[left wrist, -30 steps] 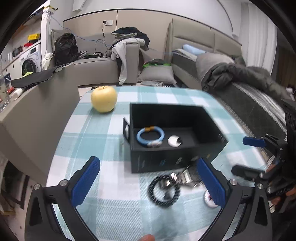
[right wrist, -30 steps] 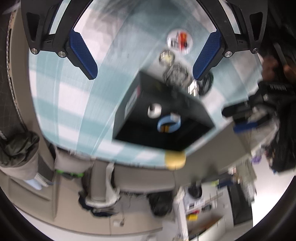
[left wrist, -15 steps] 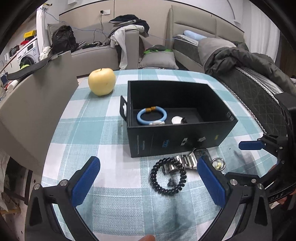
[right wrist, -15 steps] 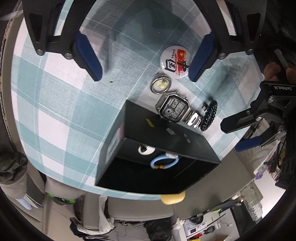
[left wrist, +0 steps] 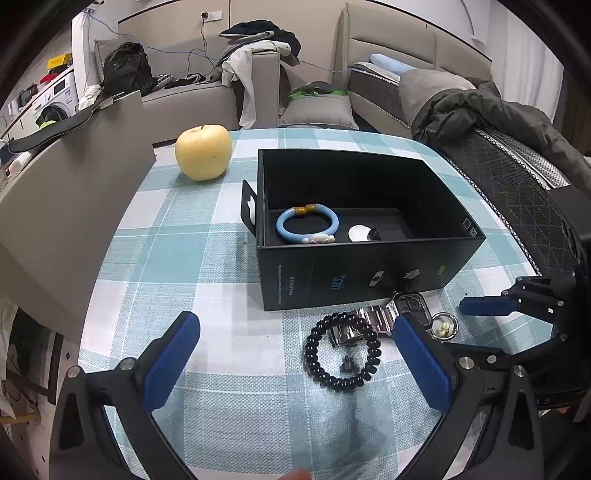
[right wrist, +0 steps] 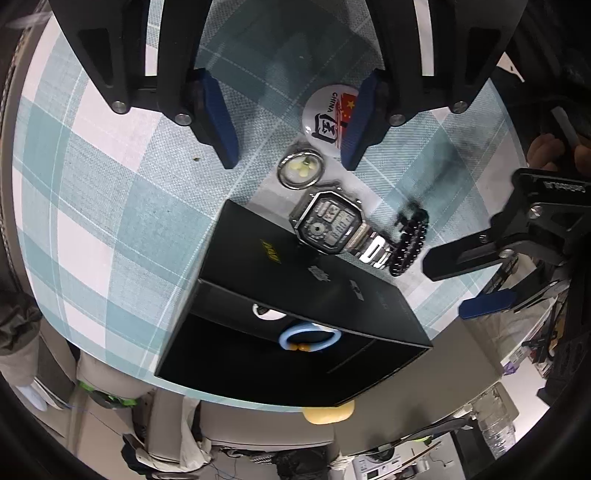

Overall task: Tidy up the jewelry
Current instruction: 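Move the right gripper toward the metal ring beside the watch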

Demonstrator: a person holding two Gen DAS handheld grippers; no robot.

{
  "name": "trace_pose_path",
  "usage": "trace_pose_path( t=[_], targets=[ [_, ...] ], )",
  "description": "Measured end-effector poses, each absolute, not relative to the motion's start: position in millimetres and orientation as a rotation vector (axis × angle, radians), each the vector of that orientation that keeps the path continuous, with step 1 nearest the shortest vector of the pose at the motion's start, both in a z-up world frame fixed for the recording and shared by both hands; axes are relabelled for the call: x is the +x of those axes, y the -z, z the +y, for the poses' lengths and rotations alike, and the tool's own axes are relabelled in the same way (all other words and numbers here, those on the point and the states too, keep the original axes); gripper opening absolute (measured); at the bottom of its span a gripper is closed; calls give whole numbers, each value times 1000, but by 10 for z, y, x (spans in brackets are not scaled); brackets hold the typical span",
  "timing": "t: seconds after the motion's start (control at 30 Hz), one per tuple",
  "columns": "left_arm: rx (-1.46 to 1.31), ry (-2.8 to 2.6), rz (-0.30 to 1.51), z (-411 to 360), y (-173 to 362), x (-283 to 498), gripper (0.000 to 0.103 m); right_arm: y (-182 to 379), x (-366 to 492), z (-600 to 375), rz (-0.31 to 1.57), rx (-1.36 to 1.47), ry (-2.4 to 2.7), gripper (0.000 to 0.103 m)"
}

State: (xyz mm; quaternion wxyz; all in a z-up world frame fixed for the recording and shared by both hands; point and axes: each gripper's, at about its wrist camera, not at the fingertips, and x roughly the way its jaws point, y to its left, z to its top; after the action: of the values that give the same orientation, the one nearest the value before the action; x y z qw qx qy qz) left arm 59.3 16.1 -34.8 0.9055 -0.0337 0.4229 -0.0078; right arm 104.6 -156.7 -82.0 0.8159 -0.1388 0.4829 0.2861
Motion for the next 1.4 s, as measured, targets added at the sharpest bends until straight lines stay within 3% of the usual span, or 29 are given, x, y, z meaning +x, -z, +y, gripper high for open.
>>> trace_pose_path(
  t=[0.4,0.6,0.8,1.4],
  targets=[
    [-82,9,879,195,356,608,102,787,1049,-1474,1039,-298,-624,39],
    [-80,12,879,188,357,610,102,801,1061,-1453,1029,-317,-612,36],
    [-74,13,883,171,370,612,102,810,1055,-1460,1014,-342,-593,26],
    [-62,46,931,130,446,598,102,400,950,-1652,869,-229,-665,26]
  ],
)
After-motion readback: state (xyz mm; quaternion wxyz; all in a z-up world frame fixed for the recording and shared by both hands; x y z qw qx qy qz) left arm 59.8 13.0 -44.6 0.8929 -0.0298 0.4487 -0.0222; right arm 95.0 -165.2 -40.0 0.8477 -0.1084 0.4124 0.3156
